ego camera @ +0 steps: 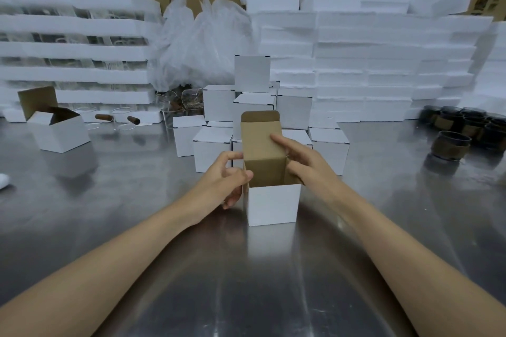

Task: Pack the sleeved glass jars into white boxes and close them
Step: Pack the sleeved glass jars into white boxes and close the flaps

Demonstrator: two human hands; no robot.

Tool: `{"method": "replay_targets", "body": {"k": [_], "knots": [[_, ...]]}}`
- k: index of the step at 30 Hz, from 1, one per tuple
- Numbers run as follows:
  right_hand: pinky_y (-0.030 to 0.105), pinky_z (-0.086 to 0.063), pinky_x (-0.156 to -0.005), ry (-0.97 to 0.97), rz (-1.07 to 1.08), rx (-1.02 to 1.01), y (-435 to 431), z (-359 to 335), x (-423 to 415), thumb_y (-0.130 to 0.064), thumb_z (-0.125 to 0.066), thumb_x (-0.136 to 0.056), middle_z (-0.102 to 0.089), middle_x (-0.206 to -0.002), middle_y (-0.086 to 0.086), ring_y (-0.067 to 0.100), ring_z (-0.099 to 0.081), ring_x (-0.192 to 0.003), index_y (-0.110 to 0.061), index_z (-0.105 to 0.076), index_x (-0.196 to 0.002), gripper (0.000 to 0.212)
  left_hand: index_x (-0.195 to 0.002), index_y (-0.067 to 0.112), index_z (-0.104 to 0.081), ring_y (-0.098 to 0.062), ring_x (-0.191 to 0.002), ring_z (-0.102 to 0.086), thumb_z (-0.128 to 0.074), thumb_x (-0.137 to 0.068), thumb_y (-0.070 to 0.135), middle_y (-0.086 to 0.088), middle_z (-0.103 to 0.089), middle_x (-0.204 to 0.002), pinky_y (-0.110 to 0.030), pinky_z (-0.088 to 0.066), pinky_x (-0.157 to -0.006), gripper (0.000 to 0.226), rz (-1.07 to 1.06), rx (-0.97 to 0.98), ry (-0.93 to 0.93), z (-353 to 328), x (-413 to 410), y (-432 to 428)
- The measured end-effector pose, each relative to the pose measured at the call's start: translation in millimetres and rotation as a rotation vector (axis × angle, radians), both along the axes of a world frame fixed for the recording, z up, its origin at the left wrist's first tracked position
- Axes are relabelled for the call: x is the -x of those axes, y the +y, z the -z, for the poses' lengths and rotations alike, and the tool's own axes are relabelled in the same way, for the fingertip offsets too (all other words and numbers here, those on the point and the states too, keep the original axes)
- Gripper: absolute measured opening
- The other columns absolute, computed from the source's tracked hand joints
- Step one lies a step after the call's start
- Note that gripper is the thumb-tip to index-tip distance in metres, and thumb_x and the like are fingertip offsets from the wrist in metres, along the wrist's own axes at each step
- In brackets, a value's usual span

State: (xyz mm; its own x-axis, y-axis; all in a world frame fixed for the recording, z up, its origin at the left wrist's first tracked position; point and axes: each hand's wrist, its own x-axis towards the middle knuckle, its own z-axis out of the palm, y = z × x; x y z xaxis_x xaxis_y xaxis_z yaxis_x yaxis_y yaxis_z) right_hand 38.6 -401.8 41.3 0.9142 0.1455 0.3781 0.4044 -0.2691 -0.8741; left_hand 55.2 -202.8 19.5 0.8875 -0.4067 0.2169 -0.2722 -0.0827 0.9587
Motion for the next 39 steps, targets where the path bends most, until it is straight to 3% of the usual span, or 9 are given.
{"method": "replay_targets", "body": {"k": [7, 13, 15, 18, 21, 25, 29, 35, 39], "knots": [[0.027, -0.041, -0.083, -0.035, 0.025, 0.109, 0.8, 0.7, 4.4, 0.011, -0.036, -0.09, -0.061, -0.11, 0.009, 0.016, -0.052, -0.09, -0.011, -0.052, -0.136, 0.054, -0.077, 0.011, -0.041, -0.01, -0.036, -0.026, -0.054, -0.097, 0.017, 0.012, -0.04, -0.041, -0.021, -0.019, -0.039, 0.024, 0.007, -0.042, -0.126, -1.5, -0.5, 1.8], [0.032, -0.036, -0.067, -0.175, 0.04, 0.193, 7.1, 5.2, 8.9, -0.018, -0.035, -0.082, -0.061, -0.076, -0.002, 0.028, -0.049, -0.073, -0.009, -0.065, -0.121, 0.049, -0.069, 0.01, -0.036, -0.006, -0.039, -0.022, -0.066, -0.086, 0.019, 0.009, -0.03, -0.045, -0.017, -0.019, -0.039, 0.035, 0.007, 0.079, -0.091, 0.8, -4.7, 9.6], [0.038, -0.044, -0.076, -0.165, 0.057, 0.189, 6.7, 5.8, 7.5, -0.02, -0.037, -0.087, -0.071, -0.092, 0.005, 0.038, -0.057, -0.087, -0.011, -0.066, -0.12, 0.045, -0.069, 0.013, -0.037, -0.006, -0.041, -0.032, -0.065, -0.08, 0.028, 0.007, -0.038, -0.048, -0.017, -0.026, -0.04, 0.034, -0.045, 0.044, -0.115, 2.2, -5.5, 8.5], [0.027, -0.043, -0.088, -0.103, 0.039, 0.206, 4.9, 6.9, 2.2, -0.015, -0.042, -0.097, -0.066, -0.108, 0.02, 0.031, -0.056, -0.103, -0.014, -0.06, -0.128, 0.036, -0.086, 0.021, -0.039, -0.006, -0.073, -0.049, -0.064, -0.074, 0.036, 0.006, -0.053, -0.089, -0.021, -0.042, -0.066, 0.031, -0.205, -0.008, -0.247, 2.0, -6.0, 5.5], [0.016, -0.034, -0.095, -0.035, 0.011, 0.263, 5.1, 7.0, 1.4, -0.016, -0.04, -0.101, -0.059, -0.123, 0.008, 0.012, -0.052, -0.112, -0.018, -0.054, -0.134, 0.036, -0.117, 0.025, -0.04, -0.007, -0.124, -0.038, -0.058, -0.075, 0.05, 0.005, -0.033, -0.133, -0.018, -0.035, -0.102, 0.052, -0.278, -0.178, -0.524, 1.3, -7.7, 12.3], [0.003, -0.029, -0.089, -0.099, 0.043, 0.279, 5.1, 7.1, 2.8, -0.025, -0.04, -0.102, -0.046, -0.113, -0.003, 0.004, -0.047, -0.107, -0.014, -0.061, -0.124, 0.032, -0.122, 0.018, -0.055, -0.009, -0.128, -0.037, -0.034, -0.089, 0.053, 0.007, -0.05, -0.129, -0.022, -0.026, -0.109, 0.053, -0.17, -0.313, -0.593, 3.0, -4.3, 11.4], [0.023, -0.034, -0.103, -0.108, -0.056, 0.193, 2.7, 10.5, 3.7, -0.039, -0.038, -0.092, -0.054, -0.13, -0.007, 0.004, -0.046, -0.124, -0.007, -0.06, -0.108, 0.042, -0.122, 0.019, -0.056, -0.011, -0.122, -0.04, -0.033, -0.09, 0.052, 0.01, -0.052, -0.122, -0.015, -0.026, -0.102, 0.051, -0.156, -0.323, -0.622, 0.4, 0.5, 9.1], [0.036, -0.046, -0.077, -0.274, 0.083, 0.097, 5.5, 26.8, -1.8, -0.044, -0.024, -0.091, -0.068, -0.089, 0.004, 0.022, -0.062, -0.087, -0.013, -0.065, -0.096, 0.052, -0.119, 0.018, -0.058, -0.009, -0.102, -0.059, -0.031, -0.091, 0.053, 0.009, -0.064, -0.106, -0.031, -0.045, -0.094, 0.052, -0.04, -0.22, -0.459, 3.8, 7.8, 0.5], [0.047, -0.048, -0.078, -0.316, 0.35, 0.138, -3.6, 31.5, -9.9, -0.028, -0.026, -0.09, -0.069, -0.087, 0.005, 0.027, -0.063, -0.085, -0.016, -0.067, -0.094, 0.043, -0.143, 0.037, -0.026, 0.005, -0.119, -0.045, -0.051, -0.062, 0.088, 0.02, -0.045, -0.134, -0.015, -0.034, -0.101, 0.099, 0.063, -0.23, -0.286, 7.7, 6.2, 0.1]]}}
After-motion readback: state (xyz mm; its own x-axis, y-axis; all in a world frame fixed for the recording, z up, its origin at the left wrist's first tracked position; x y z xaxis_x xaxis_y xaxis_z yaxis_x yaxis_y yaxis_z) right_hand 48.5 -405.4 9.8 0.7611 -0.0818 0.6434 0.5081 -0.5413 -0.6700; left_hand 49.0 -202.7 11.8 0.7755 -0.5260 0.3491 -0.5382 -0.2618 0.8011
